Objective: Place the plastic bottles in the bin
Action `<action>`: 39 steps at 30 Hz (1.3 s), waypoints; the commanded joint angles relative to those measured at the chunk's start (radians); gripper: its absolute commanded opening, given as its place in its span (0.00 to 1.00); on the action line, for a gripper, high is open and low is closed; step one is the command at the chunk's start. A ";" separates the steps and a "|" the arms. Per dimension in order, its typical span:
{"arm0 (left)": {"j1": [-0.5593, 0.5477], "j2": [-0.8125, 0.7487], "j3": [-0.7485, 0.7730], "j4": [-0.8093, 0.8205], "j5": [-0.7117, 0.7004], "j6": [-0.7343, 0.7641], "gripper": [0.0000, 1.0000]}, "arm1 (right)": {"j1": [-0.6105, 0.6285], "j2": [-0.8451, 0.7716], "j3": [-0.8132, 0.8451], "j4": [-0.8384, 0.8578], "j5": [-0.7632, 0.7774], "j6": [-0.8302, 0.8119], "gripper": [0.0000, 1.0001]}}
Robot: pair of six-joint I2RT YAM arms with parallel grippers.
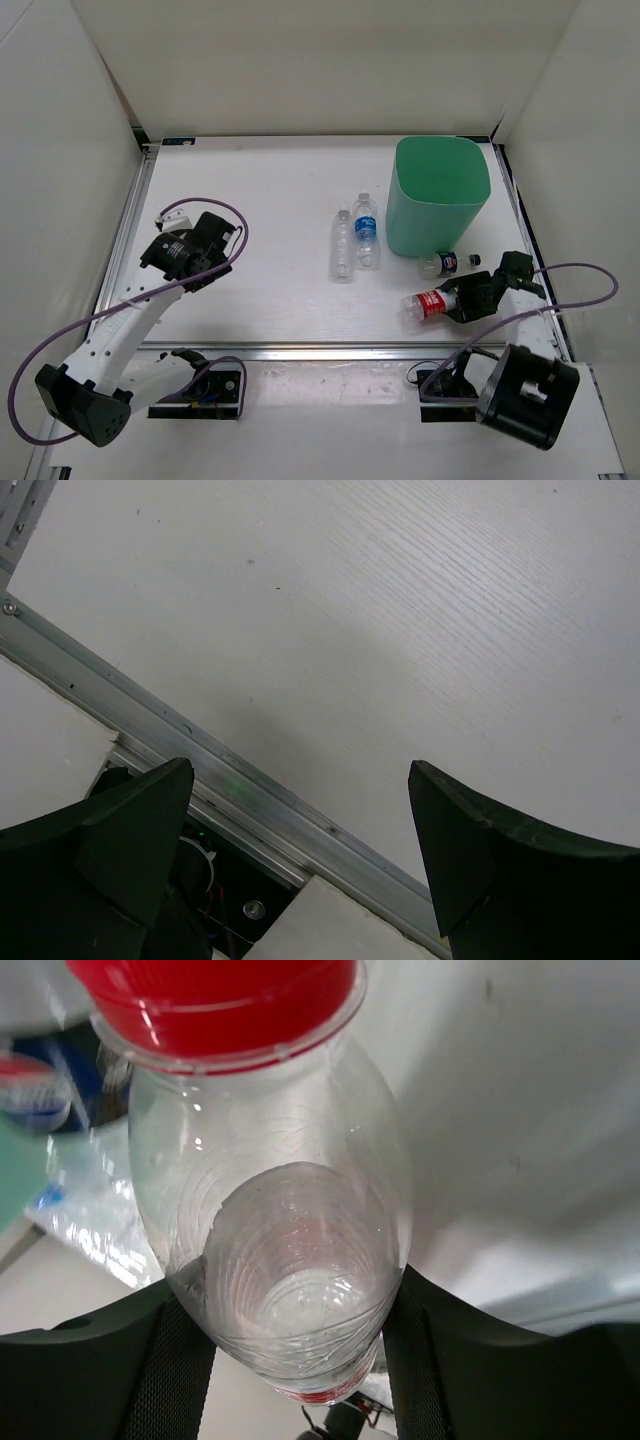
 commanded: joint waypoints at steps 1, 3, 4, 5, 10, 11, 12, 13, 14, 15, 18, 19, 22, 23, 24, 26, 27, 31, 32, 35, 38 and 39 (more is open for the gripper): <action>0.006 -0.017 0.000 -0.074 -0.003 -0.025 1.00 | 0.008 -0.117 0.051 -0.186 -0.021 -0.029 0.45; 0.006 -0.006 -0.009 -0.074 -0.012 -0.034 1.00 | 0.008 -0.203 0.077 -0.262 -0.056 -0.040 0.41; 0.006 0.008 -0.009 -0.074 -0.012 -0.034 1.00 | 0.008 -0.229 0.127 -0.352 -0.069 -0.049 0.41; 0.006 0.018 -0.009 -0.074 -0.012 -0.034 1.00 | 0.008 -0.274 0.161 -0.401 -0.078 -0.072 0.40; 0.006 0.043 -0.009 -0.074 -0.030 -0.043 1.00 | 0.008 -0.321 0.511 -0.630 -0.089 -0.149 0.36; 0.006 0.054 -0.009 -0.074 -0.039 -0.043 1.00 | 0.008 -0.312 0.645 -0.670 -0.102 -0.149 0.36; 0.006 0.054 -0.009 -0.074 -0.039 -0.043 1.00 | 0.008 -0.301 0.707 -0.682 -0.113 -0.161 0.35; 0.006 0.054 -0.009 -0.074 -0.039 -0.043 1.00 | 0.008 -0.271 0.764 -0.682 -0.113 -0.161 0.35; 0.006 0.054 -0.009 -0.074 -0.039 -0.043 1.00 | 0.008 -0.254 0.813 -0.667 -0.128 -0.170 0.35; 0.006 0.054 -0.009 -0.074 -0.049 -0.043 1.00 | 0.008 -0.235 0.856 -0.644 -0.129 -0.170 0.33; 0.006 0.045 -0.009 -0.065 -0.061 -0.052 1.00 | 0.008 -0.146 0.991 -0.545 -0.089 -0.192 0.32; 0.006 0.035 -0.018 -0.065 -0.061 -0.052 1.00 | 0.017 -0.097 1.019 -0.517 -0.067 -0.192 0.32; 0.006 0.015 -0.028 -0.054 -0.061 -0.052 1.00 | 0.051 -0.008 1.053 -0.367 0.009 -0.193 0.29; 0.006 0.015 -0.028 -0.054 -0.061 -0.052 1.00 | 0.063 0.016 1.065 -0.350 0.031 -0.193 0.28; 0.006 0.015 -0.028 -0.054 -0.061 -0.052 1.00 | 0.077 0.041 1.097 -0.349 0.046 -0.183 0.27; 0.006 0.006 -0.028 -0.054 -0.061 -0.043 1.00 | 0.077 0.070 1.106 -0.349 0.056 -0.164 0.25; 0.006 0.006 -0.028 -0.054 -0.070 -0.043 1.00 | 0.077 0.044 1.085 -0.328 0.043 -0.155 0.25; 0.006 -0.005 -0.028 -0.063 -0.070 -0.043 1.00 | 0.077 -0.022 0.993 -0.248 0.019 -0.155 0.28; 0.006 -0.014 -0.017 -0.063 -0.070 -0.043 1.00 | 0.077 -0.022 0.993 -0.238 0.008 -0.155 0.28; 0.006 -0.032 -0.017 -0.063 -0.070 -0.054 1.00 | 0.105 0.094 1.112 -0.208 -0.015 -0.173 0.28; 0.006 -0.032 -0.017 -0.063 -0.059 -0.054 1.00 | 0.161 0.223 1.221 -0.170 0.022 -0.173 0.28; 0.006 -0.032 -0.017 -0.063 -0.059 -0.054 1.00 | 0.180 0.259 1.259 -0.161 0.045 -0.173 0.28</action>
